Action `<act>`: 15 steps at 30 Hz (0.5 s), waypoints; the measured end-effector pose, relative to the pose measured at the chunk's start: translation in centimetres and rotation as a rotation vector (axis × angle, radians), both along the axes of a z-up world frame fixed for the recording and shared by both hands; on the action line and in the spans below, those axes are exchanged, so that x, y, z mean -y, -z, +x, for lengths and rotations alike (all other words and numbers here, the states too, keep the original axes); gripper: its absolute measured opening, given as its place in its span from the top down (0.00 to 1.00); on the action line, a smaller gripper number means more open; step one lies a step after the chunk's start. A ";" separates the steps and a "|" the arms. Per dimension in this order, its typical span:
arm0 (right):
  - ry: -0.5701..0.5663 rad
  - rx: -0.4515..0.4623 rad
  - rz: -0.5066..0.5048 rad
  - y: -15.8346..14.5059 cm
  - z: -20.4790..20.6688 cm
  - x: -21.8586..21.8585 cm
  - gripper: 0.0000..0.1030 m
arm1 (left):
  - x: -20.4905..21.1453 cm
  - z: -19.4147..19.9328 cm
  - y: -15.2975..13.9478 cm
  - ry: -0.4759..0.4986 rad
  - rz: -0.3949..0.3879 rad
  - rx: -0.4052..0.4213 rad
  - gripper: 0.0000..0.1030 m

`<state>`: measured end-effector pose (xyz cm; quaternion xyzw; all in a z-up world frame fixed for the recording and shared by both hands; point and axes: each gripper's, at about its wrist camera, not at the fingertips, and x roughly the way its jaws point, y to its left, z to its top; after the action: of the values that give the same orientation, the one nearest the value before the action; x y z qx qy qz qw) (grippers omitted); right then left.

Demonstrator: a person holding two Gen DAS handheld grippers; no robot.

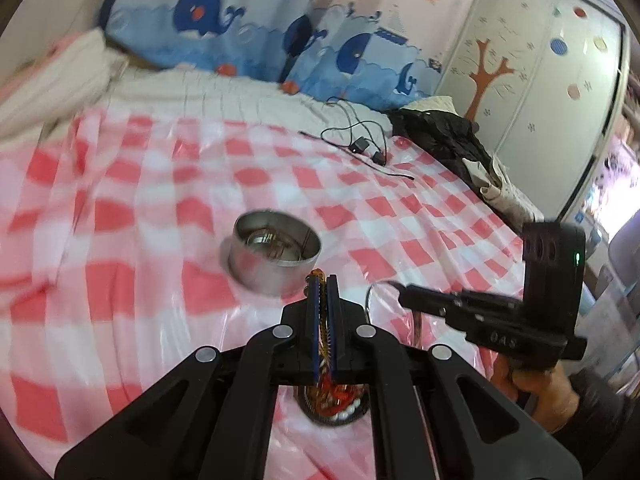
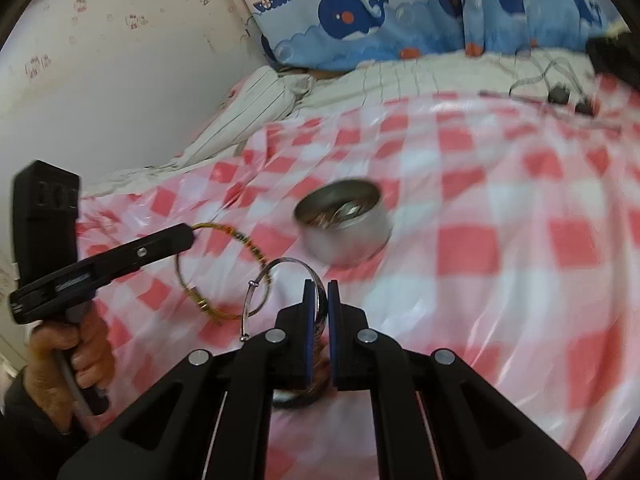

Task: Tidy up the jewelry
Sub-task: 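Carry both items over the silver tin and open both tools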

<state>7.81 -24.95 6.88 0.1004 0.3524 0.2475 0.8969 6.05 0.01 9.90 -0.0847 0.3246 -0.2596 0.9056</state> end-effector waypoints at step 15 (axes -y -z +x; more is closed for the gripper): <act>0.052 0.045 -0.062 -1.0 7.7 -1.1 0.93 | 2.0 6.7 -0.4 0.016 -0.002 0.026 0.97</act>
<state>15.48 -23.88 7.88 0.0760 0.3372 0.2151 0.9134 12.75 -1.99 10.33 -0.0798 0.3130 -0.2682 0.9076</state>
